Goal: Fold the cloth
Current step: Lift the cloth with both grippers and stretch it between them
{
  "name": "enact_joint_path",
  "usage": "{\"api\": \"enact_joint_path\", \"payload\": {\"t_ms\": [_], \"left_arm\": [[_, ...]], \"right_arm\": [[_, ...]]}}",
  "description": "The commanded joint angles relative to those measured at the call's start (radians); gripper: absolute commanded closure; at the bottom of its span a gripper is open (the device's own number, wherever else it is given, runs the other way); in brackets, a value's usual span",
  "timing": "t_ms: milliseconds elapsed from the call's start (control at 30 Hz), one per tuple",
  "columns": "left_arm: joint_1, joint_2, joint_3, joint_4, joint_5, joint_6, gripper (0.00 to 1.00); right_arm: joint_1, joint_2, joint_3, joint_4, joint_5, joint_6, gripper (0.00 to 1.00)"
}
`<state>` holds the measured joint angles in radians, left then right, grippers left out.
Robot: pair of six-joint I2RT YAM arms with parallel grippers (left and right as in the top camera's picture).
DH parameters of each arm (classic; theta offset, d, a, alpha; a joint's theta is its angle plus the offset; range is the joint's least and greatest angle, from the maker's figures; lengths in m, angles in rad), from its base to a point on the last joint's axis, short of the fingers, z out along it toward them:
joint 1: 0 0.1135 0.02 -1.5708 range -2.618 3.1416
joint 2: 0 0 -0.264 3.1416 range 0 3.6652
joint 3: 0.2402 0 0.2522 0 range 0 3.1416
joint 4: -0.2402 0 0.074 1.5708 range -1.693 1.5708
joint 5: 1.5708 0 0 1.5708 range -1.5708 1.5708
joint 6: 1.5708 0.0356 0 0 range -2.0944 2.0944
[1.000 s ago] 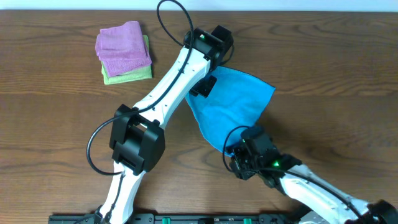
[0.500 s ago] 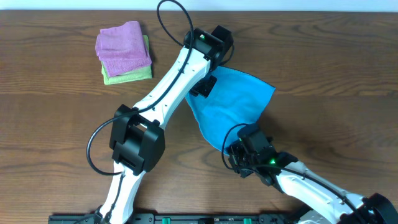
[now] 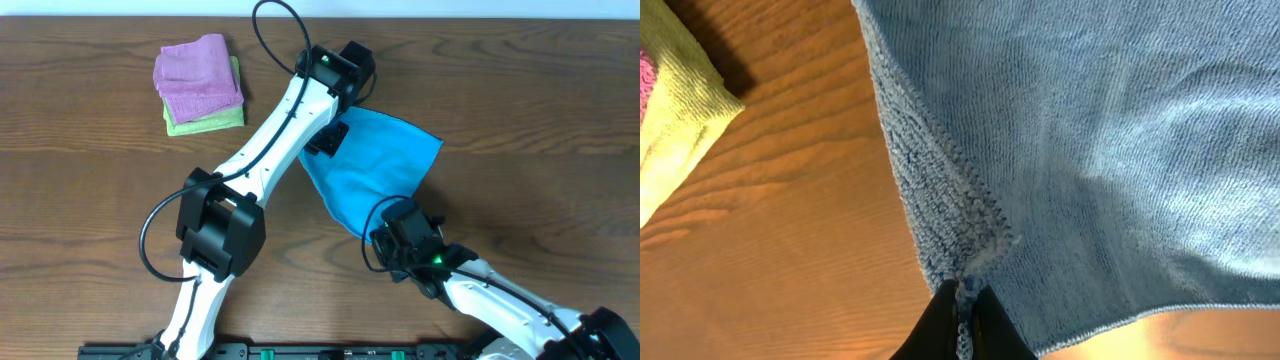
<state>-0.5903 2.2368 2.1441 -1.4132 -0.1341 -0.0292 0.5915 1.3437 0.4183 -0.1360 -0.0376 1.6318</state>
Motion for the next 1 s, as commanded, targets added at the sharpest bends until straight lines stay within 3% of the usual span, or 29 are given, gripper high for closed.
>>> {"api": "enact_joint_path", "payload": {"t_ms": [0,233,500,733,967], "left_arm": [[0.008,-0.051,0.013,-0.016,0.004,-0.019,0.94],[0.042,-0.209,0.013,-0.051,0.005,-0.021,0.94],[0.085,-0.271,0.013,-0.21,0.038,-0.078,0.94],[0.087,-0.285,0.013,-0.167,0.06,-0.098,0.94],[0.087,-0.285,0.013,-0.169,0.077,-0.109,0.94]], "right_arm": [[-0.028,-0.021,0.051,-0.028,-0.005,-0.331,0.98],[-0.045,-0.115,0.358,-0.391,0.053,-0.778,0.98],[-0.044,-0.142,0.749,-0.956,0.252,-0.837,0.99],[-0.045,-0.143,0.938,-1.008,0.356,-0.942,0.98],[-0.045,-0.136,0.951,-1.023,0.359,-0.957,0.99]]}}
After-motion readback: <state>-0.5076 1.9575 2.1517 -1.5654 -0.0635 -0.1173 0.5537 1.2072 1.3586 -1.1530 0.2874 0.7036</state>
